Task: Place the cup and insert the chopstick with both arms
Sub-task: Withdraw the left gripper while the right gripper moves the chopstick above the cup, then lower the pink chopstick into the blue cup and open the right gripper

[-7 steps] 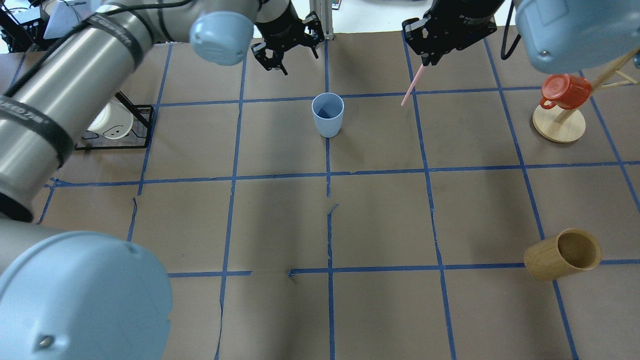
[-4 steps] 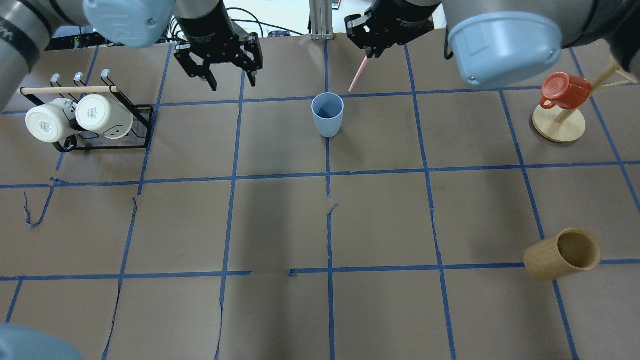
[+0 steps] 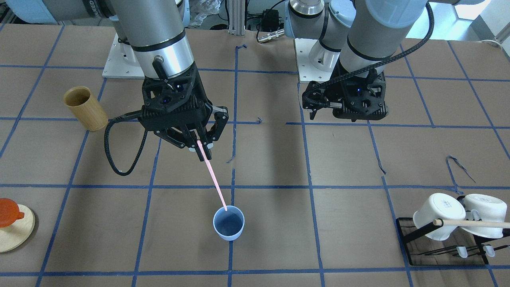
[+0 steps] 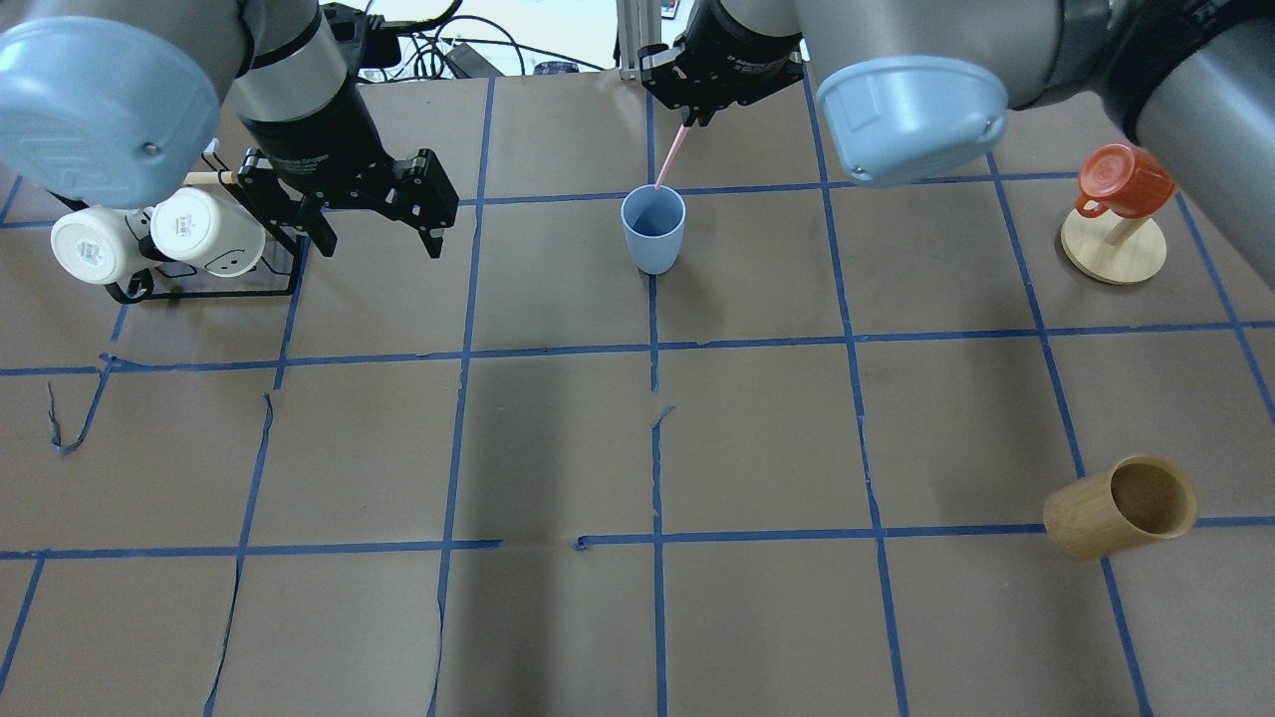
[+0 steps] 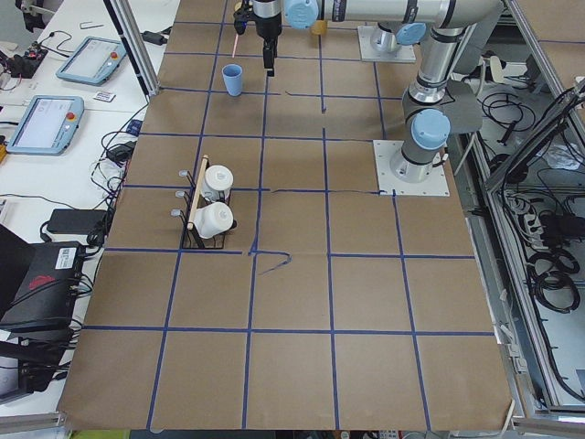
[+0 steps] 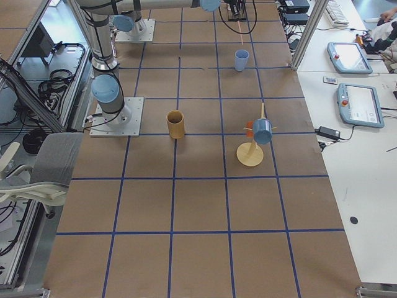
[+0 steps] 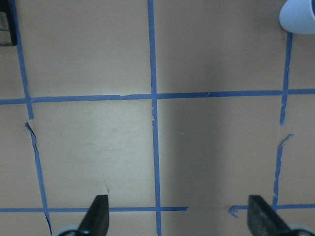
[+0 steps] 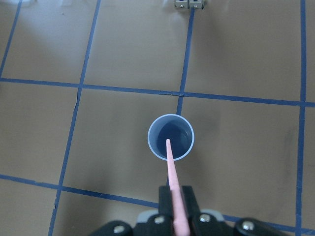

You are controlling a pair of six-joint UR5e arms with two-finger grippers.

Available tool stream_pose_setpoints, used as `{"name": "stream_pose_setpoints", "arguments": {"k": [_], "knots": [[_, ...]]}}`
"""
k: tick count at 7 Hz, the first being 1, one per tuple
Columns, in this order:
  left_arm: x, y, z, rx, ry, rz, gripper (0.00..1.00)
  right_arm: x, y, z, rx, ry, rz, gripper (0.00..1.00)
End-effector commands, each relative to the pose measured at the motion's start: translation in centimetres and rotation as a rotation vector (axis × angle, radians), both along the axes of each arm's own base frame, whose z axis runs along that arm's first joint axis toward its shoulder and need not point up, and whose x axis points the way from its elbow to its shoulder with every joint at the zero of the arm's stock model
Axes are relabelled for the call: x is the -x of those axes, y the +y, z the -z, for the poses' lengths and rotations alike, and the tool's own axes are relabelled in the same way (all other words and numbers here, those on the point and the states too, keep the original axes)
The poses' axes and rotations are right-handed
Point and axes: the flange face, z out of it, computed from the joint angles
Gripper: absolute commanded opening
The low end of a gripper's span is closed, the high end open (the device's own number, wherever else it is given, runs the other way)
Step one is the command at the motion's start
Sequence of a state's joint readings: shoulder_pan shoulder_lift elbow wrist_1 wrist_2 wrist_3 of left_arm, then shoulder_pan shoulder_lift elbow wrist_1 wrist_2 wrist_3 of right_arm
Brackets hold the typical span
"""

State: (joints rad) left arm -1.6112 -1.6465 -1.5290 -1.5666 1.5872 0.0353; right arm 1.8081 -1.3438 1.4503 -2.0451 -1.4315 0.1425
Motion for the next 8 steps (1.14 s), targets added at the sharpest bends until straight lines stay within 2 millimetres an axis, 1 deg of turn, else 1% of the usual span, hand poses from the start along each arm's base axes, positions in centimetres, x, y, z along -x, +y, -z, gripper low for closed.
{"name": "stream_pose_setpoints", "arguments": {"k": [1, 3, 6, 8], "knots": [[-1.5, -0.9, -1.2, 0.084, 0.016, 0.040, 1.00, -0.4, -1.0, 2.2, -0.038, 0.002, 0.004, 0.00], [-1.4, -0.8, -1.1, 0.081, 0.018, 0.029, 1.00, -0.5, -1.2, 3.4, -0.060, 0.014, -0.010, 0.00], [-1.4, -1.0, -1.0, 0.081, 0.018, 0.010, 1.00, -0.5, -1.6, 3.9, -0.056, 0.014, -0.013, 0.00], [-1.2, -0.9, -0.8, 0.078, 0.017, 0.015, 1.00, -0.7, -2.3, 5.4, -0.075, 0.028, -0.040, 0.00]]}}
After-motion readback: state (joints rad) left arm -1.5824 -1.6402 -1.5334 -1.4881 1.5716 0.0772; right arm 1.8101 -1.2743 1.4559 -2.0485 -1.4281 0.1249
